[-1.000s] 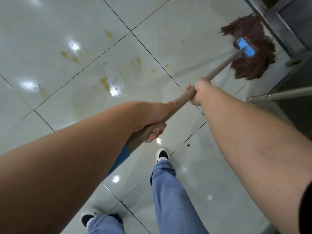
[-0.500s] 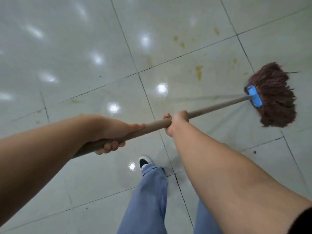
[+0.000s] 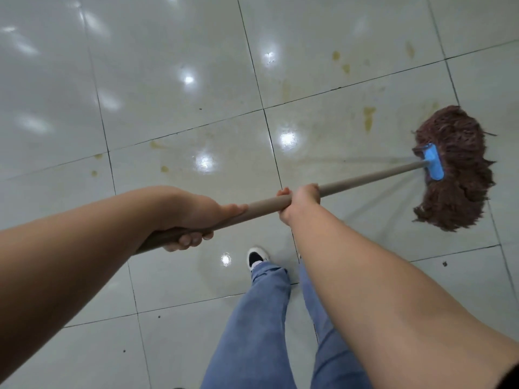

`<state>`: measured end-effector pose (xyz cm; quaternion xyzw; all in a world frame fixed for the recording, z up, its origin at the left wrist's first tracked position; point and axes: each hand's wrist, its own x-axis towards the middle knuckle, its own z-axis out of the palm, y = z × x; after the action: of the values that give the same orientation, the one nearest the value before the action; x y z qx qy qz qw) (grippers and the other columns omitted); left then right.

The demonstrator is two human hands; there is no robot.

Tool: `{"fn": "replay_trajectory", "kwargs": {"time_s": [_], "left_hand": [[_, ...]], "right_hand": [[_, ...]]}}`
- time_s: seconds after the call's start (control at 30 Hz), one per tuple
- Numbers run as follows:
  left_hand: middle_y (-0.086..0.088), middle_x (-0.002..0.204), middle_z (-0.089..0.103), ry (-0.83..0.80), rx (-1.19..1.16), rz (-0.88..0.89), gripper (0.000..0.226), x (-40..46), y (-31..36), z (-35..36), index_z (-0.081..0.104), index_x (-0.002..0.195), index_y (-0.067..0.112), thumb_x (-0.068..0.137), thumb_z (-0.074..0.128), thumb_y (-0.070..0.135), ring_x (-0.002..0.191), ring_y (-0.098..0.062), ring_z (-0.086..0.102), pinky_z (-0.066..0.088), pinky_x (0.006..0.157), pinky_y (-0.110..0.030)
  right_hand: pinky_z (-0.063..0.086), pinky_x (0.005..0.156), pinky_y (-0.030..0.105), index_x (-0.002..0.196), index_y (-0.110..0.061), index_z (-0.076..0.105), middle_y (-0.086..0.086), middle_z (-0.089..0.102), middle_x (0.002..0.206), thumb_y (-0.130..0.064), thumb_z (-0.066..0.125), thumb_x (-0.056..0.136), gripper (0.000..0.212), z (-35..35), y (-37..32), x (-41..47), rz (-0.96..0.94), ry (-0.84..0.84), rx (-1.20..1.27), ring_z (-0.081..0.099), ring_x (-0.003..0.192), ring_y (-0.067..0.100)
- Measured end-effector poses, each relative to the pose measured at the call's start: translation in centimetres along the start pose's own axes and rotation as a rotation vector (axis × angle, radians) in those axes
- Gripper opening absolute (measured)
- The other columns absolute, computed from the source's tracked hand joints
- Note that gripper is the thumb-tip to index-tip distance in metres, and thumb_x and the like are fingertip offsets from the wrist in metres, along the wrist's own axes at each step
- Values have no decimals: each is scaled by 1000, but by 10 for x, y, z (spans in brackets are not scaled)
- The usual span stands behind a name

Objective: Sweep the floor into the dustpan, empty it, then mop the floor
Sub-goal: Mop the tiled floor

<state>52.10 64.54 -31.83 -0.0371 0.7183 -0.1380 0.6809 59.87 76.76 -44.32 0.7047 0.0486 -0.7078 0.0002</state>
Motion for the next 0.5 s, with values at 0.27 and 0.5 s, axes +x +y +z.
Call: {"fn": "replay_trajectory", "kwargs": {"time_s": [0.27,0.5], "left_hand": [[2,29,31,-87,-47,69,70,-4,152,22,38,68,12,77,29,81,21,-12,26,32,37,-7],[2,27,30,-80,-52,275,64,-24,334,29,35,66,13,83,27,75,18,-10,26,34,36,-8]], "right_hand": [[39,35,12,76,-11,37,5,42,60,-48,36,98,43,-56,-143,33,-25,62,148,37,40,14],[44,34,16,83,-11,40,11,55,69,-40,42,98,34,-103,-316,60,-200,165,249,45,24,16]]}}
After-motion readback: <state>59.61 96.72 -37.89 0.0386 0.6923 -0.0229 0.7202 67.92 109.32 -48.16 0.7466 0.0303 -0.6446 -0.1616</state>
